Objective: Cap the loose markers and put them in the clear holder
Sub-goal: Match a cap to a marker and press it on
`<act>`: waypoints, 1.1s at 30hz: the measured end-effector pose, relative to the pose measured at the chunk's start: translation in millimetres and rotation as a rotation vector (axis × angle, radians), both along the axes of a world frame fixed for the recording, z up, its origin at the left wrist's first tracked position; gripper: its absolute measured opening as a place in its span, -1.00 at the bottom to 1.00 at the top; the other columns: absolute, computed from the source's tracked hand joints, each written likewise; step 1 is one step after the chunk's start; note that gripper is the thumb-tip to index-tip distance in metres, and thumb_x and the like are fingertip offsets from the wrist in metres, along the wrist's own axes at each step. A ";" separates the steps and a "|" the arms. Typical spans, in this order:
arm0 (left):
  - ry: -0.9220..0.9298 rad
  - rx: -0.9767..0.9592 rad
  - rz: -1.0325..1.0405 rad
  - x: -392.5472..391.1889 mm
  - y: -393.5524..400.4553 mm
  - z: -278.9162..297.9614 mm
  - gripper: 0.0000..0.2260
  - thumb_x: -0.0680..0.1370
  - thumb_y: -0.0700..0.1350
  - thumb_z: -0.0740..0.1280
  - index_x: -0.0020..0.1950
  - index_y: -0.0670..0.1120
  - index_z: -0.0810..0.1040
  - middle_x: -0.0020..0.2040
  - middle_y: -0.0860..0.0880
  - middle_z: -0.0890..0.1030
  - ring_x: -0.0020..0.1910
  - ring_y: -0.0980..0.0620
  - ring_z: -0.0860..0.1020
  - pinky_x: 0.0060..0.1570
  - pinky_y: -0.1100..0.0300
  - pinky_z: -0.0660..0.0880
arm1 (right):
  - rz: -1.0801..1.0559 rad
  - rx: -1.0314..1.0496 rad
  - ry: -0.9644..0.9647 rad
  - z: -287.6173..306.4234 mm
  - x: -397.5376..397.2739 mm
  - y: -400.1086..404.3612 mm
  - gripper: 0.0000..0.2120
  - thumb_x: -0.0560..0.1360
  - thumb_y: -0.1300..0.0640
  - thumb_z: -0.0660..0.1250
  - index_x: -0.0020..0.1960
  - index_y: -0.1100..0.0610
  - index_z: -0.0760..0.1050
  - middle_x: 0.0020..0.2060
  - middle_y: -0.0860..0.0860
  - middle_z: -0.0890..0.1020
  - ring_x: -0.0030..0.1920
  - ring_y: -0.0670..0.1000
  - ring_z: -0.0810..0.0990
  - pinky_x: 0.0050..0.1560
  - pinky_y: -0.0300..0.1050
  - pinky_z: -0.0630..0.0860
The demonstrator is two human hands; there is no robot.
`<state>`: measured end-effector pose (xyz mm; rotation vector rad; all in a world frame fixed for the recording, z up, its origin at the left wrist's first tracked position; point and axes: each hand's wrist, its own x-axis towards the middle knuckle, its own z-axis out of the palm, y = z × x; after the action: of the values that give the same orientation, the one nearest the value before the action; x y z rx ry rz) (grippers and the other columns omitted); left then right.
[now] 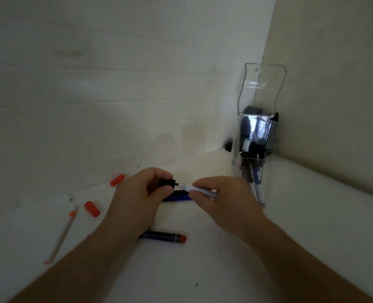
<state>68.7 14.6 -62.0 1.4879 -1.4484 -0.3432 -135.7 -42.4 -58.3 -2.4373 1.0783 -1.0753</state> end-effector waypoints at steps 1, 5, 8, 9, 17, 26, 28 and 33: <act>0.045 -0.015 0.002 0.8 0.7 0.3 -0.83 0.52 -0.12 0.45 0.01 0.16 0.63 -0.10 0.24 0.69 -0.08 0.30 0.63 -0.03 0.35 0.51 | -0.012 -0.001 -0.021 0.3 0.8 1.1 -0.72 0.60 -0.16 0.35 -0.13 -0.03 0.70 -0.33 -0.09 0.67 -0.26 -0.11 0.64 -0.22 -0.27 0.51; 0.213 -0.026 -0.014 2.8 4.2 4.2 -0.76 0.64 -0.14 0.28 0.17 0.17 0.61 -0.07 0.02 0.63 -0.24 0.15 0.57 -0.32 0.46 0.47 | -0.032 -0.026 -0.059 3.8 -1.6 2.9 -0.75 0.60 -0.16 0.36 -0.16 -0.07 0.67 -0.34 -0.10 0.65 -0.37 -0.12 0.56 -0.34 -0.28 0.47; 0.177 -0.009 -0.057 5.2 7.8 3.1 -0.75 0.68 -0.14 0.17 0.05 0.13 0.61 -0.05 0.02 0.62 -0.13 0.06 0.58 -0.22 0.29 0.51 | -0.036 0.000 -0.083 4.3 -3.9 5.2 -0.80 0.59 -0.13 0.40 -0.16 -0.12 0.67 -0.35 -0.13 0.63 -0.39 -0.14 0.53 -0.37 -0.34 0.38; 0.170 -0.009 -0.067 4.9 8.9 3.5 -0.77 0.68 -0.14 0.16 0.02 0.10 0.59 -0.07 0.04 0.64 -0.11 -0.03 0.58 -0.20 0.20 0.53 | -0.042 0.008 -0.089 4.3 -3.9 5.9 -0.82 0.59 -0.13 0.40 -0.17 -0.14 0.67 -0.36 -0.15 0.63 -0.39 -0.16 0.53 -0.37 -0.37 0.35; 0.694 0.012 -0.133 -7.1 6.2 4.2 -0.91 0.66 -0.21 0.26 0.11 -0.22 0.43 0.01 -0.11 0.72 -0.04 -0.04 0.71 0.00 0.12 0.63 | -0.007 0.003 -0.072 -0.3 0.6 5.6 -0.81 0.60 -0.20 0.35 -0.13 -0.19 0.66 -0.32 -0.17 0.64 -0.34 -0.13 0.58 -0.35 -0.31 0.44; 0.783 -0.002 -0.187 -6.2 1.8 0.9 -0.80 0.61 -0.28 0.31 0.17 -0.10 0.64 0.01 -0.06 0.73 0.05 0.04 0.69 -0.01 0.26 0.59 | 0.021 0.009 -0.127 0.3 2.1 9.2 -0.81 0.58 -0.15 0.39 -0.13 -0.12 0.70 -0.34 -0.10 0.65 -0.39 -0.11 0.55 -0.40 -0.26 0.46; 0.761 0.002 -0.200 -6.4 2.3 0.4 -0.81 0.60 -0.28 0.33 0.15 -0.10 0.64 0.00 -0.07 0.74 0.04 0.01 0.69 0.02 0.24 0.60 | 0.020 0.008 -0.135 0.7 1.4 9.3 -0.80 0.57 -0.15 0.39 -0.14 -0.11 0.70 -0.34 -0.09 0.64 -0.39 -0.12 0.54 -0.40 -0.33 0.41; 0.542 0.040 -0.149 -6.1 4.3 0.8 -0.80 0.56 -0.24 0.41 0.11 0.00 0.68 -0.05 -0.02 0.74 -0.05 0.00 0.71 0.08 0.06 0.62 | 0.016 0.006 -0.083 -2.0 2.3 7.7 -0.82 0.57 -0.17 0.39 -0.09 -0.13 0.71 -0.32 -0.13 0.67 -0.35 -0.12 0.58 -0.34 -0.25 0.51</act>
<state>62.7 18.9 -61.3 1.1940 -1.1164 -0.8032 -133.4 -34.7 -60.3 -2.3703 1.0326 -1.1546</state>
